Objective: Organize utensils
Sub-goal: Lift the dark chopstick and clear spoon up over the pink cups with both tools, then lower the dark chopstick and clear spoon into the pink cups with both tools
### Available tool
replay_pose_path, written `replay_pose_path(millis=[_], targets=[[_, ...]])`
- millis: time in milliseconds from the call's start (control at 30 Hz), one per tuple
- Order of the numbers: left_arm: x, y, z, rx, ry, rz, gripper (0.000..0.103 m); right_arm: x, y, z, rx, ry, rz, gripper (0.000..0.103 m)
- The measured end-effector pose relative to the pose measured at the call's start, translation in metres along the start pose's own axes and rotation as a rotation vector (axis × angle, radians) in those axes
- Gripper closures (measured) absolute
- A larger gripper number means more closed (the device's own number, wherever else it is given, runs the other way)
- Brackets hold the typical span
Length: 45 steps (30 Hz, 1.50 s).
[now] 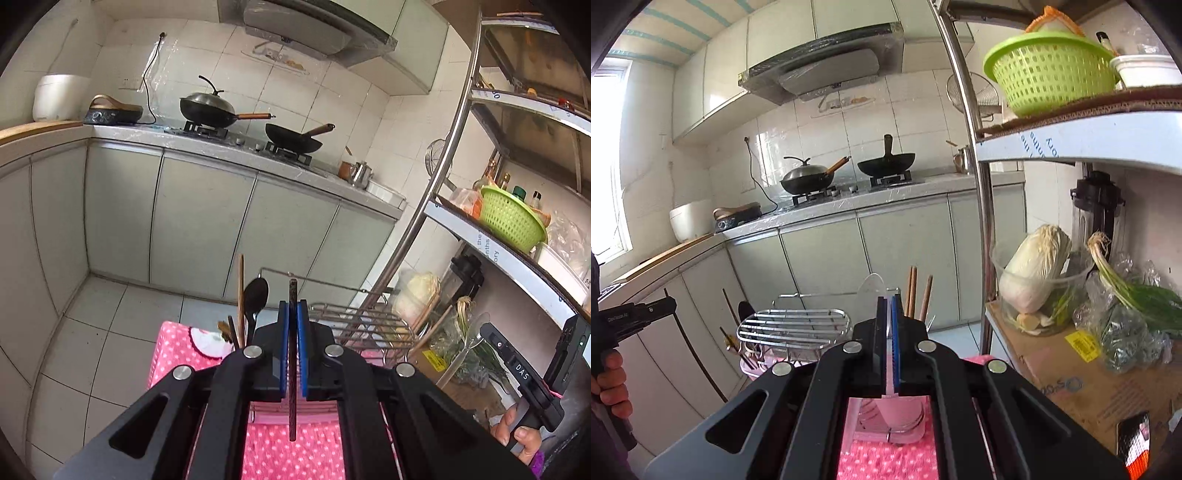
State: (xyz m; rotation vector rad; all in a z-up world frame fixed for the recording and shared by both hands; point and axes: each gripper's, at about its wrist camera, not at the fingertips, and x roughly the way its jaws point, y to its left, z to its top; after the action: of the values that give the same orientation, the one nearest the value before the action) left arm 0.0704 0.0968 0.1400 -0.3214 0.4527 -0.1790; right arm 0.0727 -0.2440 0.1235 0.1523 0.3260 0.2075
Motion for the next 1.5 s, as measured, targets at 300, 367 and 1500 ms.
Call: replay_pose_path(millis=[300,367,1500], targets=[[0.008,0.001,0.035,0.021,-0.1,0.051,0.099,0.011,-0.01,0.039,-0.004,-0.102,-0.047,0.101],[0.012,0.003,0.038,0.018,-0.108,0.062,0.099,0.016,-0.013,0.042,0.001,-0.108,-0.055,0.101],[0.07,0.021,-0.016,0.011,0.001,0.112,0.099,0.071,-0.024,-0.009,-0.002,0.019,-0.092,0.101]])
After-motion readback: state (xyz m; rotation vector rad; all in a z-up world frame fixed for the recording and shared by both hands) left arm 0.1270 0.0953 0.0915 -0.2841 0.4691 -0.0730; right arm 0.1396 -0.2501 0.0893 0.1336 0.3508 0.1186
